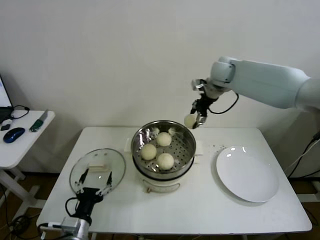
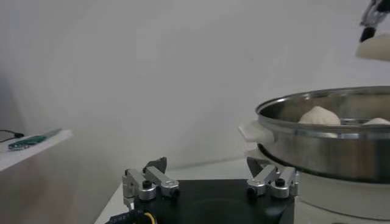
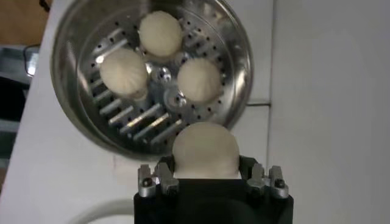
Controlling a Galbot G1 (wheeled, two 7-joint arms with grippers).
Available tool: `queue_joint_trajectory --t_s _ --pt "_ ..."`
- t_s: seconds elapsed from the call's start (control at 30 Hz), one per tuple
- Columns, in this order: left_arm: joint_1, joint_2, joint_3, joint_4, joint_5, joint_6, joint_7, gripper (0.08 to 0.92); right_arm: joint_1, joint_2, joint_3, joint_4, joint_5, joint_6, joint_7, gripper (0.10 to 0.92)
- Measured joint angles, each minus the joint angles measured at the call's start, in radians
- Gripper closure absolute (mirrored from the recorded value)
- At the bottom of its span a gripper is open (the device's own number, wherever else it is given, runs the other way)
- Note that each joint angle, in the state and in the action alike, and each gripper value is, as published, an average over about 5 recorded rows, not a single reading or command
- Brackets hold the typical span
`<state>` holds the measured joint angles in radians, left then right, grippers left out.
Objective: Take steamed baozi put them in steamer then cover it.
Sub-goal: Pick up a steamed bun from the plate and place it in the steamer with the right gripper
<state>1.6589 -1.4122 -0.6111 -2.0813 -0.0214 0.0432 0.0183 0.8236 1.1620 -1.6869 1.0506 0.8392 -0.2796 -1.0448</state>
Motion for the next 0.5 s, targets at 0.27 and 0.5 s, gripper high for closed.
queue_joint_trajectory --t_s 0.27,0.5 --pt "0.000 -0.004 -0.003 0.005 -0.005 -0.010 0.002 0.177 -0.012 0.071 -0.062 0.047 0.073 -0.039 0.047 0.355" --pt "-0.004 0.002 -0.015 0.013 -0.017 -0.011 0.002 0.177 -0.060 0.112 -0.087 0.043 0.086 -0.048 0.063 0.355"
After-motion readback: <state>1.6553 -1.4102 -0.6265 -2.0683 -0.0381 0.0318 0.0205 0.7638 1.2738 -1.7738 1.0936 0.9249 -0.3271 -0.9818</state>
